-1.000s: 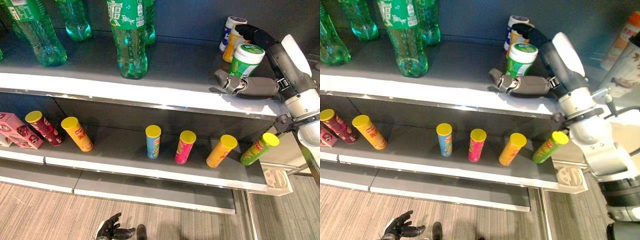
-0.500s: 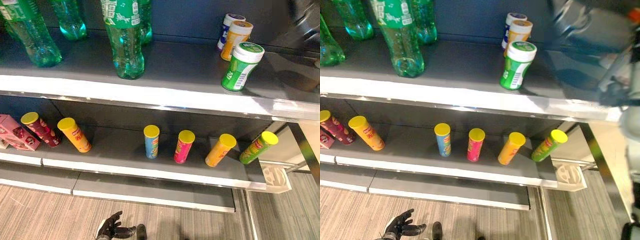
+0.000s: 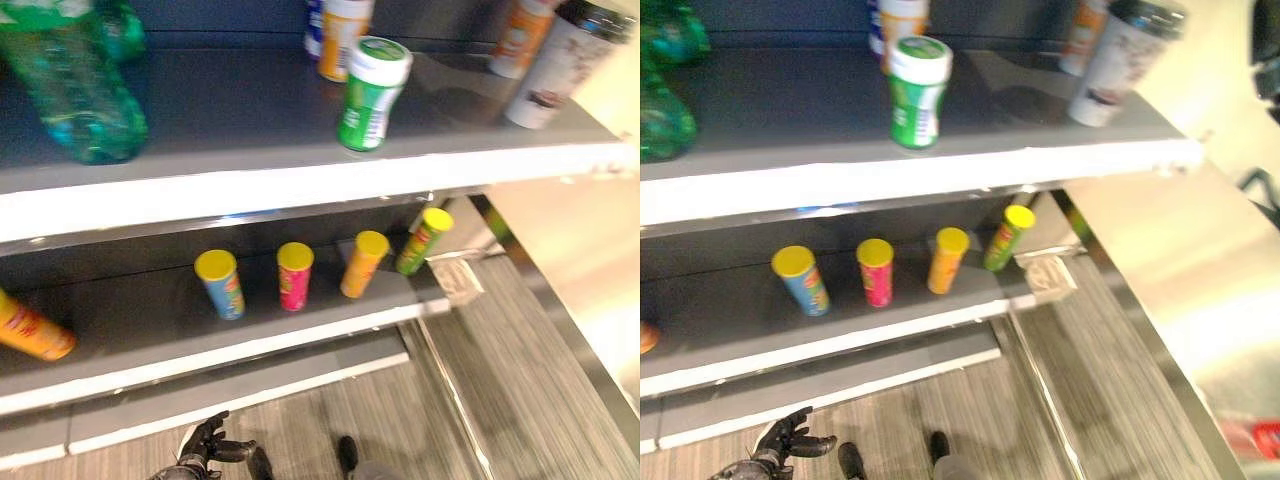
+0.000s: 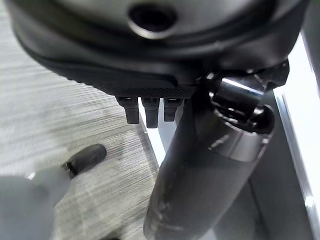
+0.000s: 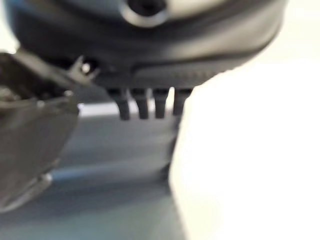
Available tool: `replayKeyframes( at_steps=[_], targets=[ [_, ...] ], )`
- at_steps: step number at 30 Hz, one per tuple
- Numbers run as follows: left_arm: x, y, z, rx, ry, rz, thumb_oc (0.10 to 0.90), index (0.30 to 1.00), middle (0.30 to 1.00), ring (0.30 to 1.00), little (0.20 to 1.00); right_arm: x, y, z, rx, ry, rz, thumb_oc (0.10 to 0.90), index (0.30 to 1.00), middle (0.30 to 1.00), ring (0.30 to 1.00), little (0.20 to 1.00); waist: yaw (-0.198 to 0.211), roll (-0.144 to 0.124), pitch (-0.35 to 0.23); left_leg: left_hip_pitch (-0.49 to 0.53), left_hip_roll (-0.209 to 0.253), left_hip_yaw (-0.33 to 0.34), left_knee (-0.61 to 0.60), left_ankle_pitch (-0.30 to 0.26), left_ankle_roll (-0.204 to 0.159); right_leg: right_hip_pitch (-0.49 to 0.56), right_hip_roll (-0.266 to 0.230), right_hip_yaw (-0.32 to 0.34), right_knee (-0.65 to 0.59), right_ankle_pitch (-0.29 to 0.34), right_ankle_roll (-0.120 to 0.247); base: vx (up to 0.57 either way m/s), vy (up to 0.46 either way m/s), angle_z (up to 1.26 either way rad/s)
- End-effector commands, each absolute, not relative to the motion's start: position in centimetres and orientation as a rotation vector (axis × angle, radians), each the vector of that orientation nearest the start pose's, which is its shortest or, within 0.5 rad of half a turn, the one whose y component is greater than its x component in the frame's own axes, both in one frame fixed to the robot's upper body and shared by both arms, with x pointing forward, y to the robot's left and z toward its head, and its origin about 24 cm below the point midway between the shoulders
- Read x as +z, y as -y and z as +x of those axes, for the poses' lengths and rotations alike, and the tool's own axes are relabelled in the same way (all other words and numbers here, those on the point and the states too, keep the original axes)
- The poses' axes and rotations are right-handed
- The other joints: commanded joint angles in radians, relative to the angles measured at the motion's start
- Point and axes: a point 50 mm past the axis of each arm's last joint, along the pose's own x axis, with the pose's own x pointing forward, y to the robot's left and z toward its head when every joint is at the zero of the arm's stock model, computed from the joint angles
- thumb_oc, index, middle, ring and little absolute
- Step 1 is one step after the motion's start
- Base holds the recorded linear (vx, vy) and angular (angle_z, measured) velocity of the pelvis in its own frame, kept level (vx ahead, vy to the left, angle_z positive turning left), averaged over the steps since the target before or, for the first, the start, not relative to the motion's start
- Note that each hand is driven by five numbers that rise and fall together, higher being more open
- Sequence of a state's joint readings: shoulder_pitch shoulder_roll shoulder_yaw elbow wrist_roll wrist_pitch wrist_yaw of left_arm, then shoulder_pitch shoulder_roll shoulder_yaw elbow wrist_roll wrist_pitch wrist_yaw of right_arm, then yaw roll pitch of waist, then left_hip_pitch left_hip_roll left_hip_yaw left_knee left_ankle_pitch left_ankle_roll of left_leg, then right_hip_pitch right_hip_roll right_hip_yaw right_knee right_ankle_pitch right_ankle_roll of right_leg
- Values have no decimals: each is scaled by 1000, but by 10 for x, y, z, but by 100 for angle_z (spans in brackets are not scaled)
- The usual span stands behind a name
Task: Put the goods on the table back onto the shelves and tidy them up.
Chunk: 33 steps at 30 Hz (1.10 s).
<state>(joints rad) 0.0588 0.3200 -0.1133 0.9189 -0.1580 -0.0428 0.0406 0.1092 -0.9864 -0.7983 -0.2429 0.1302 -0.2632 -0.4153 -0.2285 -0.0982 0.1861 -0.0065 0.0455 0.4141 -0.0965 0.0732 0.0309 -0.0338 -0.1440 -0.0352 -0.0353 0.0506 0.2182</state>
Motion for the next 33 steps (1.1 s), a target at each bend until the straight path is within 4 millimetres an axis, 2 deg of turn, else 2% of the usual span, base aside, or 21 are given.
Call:
replayKeyframes(
  at_steps=[1, 3, 6, 7, 9, 11, 12, 13, 15, 17, 19, 20, 22, 23, 24, 25, 26, 27, 28, 29, 33],
  targets=[
    [-119, -259, 145, 141, -842, 261, 800, 900, 900, 900, 900, 343, 359, 133, -861, 1136, -743, 800, 900, 900, 900, 900, 37, 28, -53, 71, 89, 56, 9, -119, -84, -23, -107, -142, 85, 62, 15, -129, 15, -118],
    [-119, -264, 140, 161, -854, 256, 800, 900, 900, 900, 900, 336, 363, 139, -857, 1073, -757, 800, 900, 900, 900, 900, 57, 33, -63, 76, 106, 105, 9, -123, -86, 12, -155, -202, 134, 60, 27, -156, -9, -120],
    [-119, -277, 130, 215, -882, 256, 800, 900, 900, 900, 900, 332, 362, 150, -831, 1037, -749, 800, 900, 900, 900, 900, 108, 17, -81, 72, 133, 205, 16, -97, -92, 64, -226, -325, 149, 114, 37, -174, -113, -139],
    [-119, -277, 130, 217, -882, 256, 800, 900, 900, 900, 900, 332, 362, 150, -830, 1037, -747, 800, 900, 900, 900, 900, 108, 16, -81, 74, 133, 207, 16, -97, -93, 65, -226, -323, 147, 116, 37, -121, -170, -134],
    [-120, -286, 125, 260, -903, 255, 800, 900, 900, 900, 900, 328, 368, 160, -823, 984, -730, 800, 900, 900, 900, 900, 137, -24, -105, 59, 161, 259, 22, -68, -110, 112, -239, -360, 119, 196, 44, -155, -357, -171],
    [-119, -289, 126, 272, -907, 253, 800, 900, 900, 900, 900, 327, 375, 158, -833, 944, -732, 800, 900, 900, 900, 900, 141, -57, -120, 54, 172, 255, 24, -52, -124, 126, -203, -309, 66, 173, 44, -52, -299, -82],
    [-119, -288, 126, 270, -907, 254, 800, 900, 900, 900, 900, 327, 376, 157, -834, 943, -732, 800, 900, 900, 900, 900, 144, -57, -120, 55, 172, 256, 24, -51, -125, 126, -203, -308, 66, 173, 44, 6, -306, -42],
    [-120, -289, 127, 285, -910, 240, 800, 900, 900, 900, 900, 330, 379, 155, -836, 941, -724, 800, 900, 900, 900, 900, 148, -65, -130, 52, 206, 263, 38, -28, -152, 153, -156, -297, -21, 76, 44, -14, -297, -13],
    [-120, -289, 128, 296, -903, 221, 800, 900, 900, 900, 900, 334, 379, 154, -816, 968, -683, 800, 900, 900, 900, 900, 157, -71, -121, 39, 251, 259, 69, 3, -182, 156, -105, -295, -49, -31, 32, -32, -364, -14],
    [-118, -287, 134, 315, -878, 191, 800, 900, 900, 900, 900, 342, 376, 152, -779, 1027, -631, 800, 900, 900, 900, 900, 164, -75, -102, -6, 328, 243, 111, 78, -235, 160, -41, -298, -52, -89, -11, -89, -350, -12],
    [-117, -285, 138, 317, -865, 177, 800, 900, 900, 900, 900, 345, 376, 150, -772, 1045, -615, 800, 900, 900, 900, 900, 158, -73, -97, -17, 356, 236, 115, 104, -250, 167, -11, -299, -52, -109, -24, -131, -266, 12],
    [-116, -282, 144, 306, -847, 176, 800, 900, 900, 900, 900, 354, 374, 150, -758, 1088, -590, 800, 900, 900, 900, 900, 162, -68, -68, -49, 393, 183, 150, 139, -275, 176, 28, -300, -52, -134, -48, -245, -301, 25],
    [-115, -280, 147, 297, -839, 179, 800, 900, 900, 900, 900, 357, 366, 154, -710, 1127, -559, 800, 900, 900, 900, 900, 182, -80, -42, -84, 347, 59, 244, 74, -244, 157, 21, -301, -52, -104, -63, -321, -195, 4],
    [-114, -279, 149, 298, -829, 173, 800, 900, 900, 900, 900, 358, 361, 159, -667, 1144, -537, 800, 900, 900, 900, 900, 175, -92, -35, -92, 303, -11, 313, -27, -222, 147, 3, -302, -52, -81, -64, -284, -69, -34],
    [-115, -278, 148, 292, -830, 175, 800, 900, 900, 900, 900, 357, 358, 163, -643, 1141, -522, 800, 900, 900, 900, 900, 182, -99, -32, -88, 269, -57, 346, -76, -216, 139, -5, -300, -52, -69, -66, -217, -14, -38],
    [-117, -275, 146, 277, -837, 169, 800, 900, 900, 900, 900, 353, 357, 169, -606, 1121, -498, 800, 900, 900, 900, 900, 190, -102, -30, -69, 215, -105, 346, -154, -199, 124, -10, -290, -52, -59, -62, -159, 49, -6],
    [-119, -271, 145, 259, -849, 176, 800, 900, 900, 900, 900, 351, 360, 173, -604, 1098, -495, 800, 900, 900, 900, 900, 191, -93, -31, -44, 168, -147, 304, -188, -184, 112, -4, -277, -52, -51, -57, -106, 63, -11],
    [-119, -271, 145, 259, -849, 175, 800, 900, 900, 900, 900, 351, 360, 173, -604, 1099, -495, 800, 900, 900, 900, 900, 189, -94, -31, -43, 163, -147, 297, -181, -181, 110, -7, -278, -52, -48, -57, -74, 180, -8],
    [-123, -263, 143, 205, -867, 191, 800, 900, 900, 900, 900, 338, 364, 178, -566, 1021, -468, 800, 900, 900, 900, 900, 182, -68, -37, 2, 104, -195, 217, -199, -149, 96, -3, -262, -47, -27, -48, -109, 254, -3],
    [-122, -261, 146, 186, -862, 188, 800, 900, 900, 900, 900, 324, 369, 184, -556, 961, -434, 800, 900, 900, 900, 900, 175, -57, -47, 5, 78, -194, 163, -180, -136, 71, -16, -265, -28, -8, -37, -135, 320, 16],
    [-120, -265, 147, 184, -857, 198, 800, 900, 900, 900, 900, 306, 366, 201, -521, 881, -403, 800, 900, 900, 900, 900, 180, -38, -28, 35, 58, -159, 86, -137, -114, -12, -61, -252, 100, 6, -3, -147, 170, -20]
  ],
)
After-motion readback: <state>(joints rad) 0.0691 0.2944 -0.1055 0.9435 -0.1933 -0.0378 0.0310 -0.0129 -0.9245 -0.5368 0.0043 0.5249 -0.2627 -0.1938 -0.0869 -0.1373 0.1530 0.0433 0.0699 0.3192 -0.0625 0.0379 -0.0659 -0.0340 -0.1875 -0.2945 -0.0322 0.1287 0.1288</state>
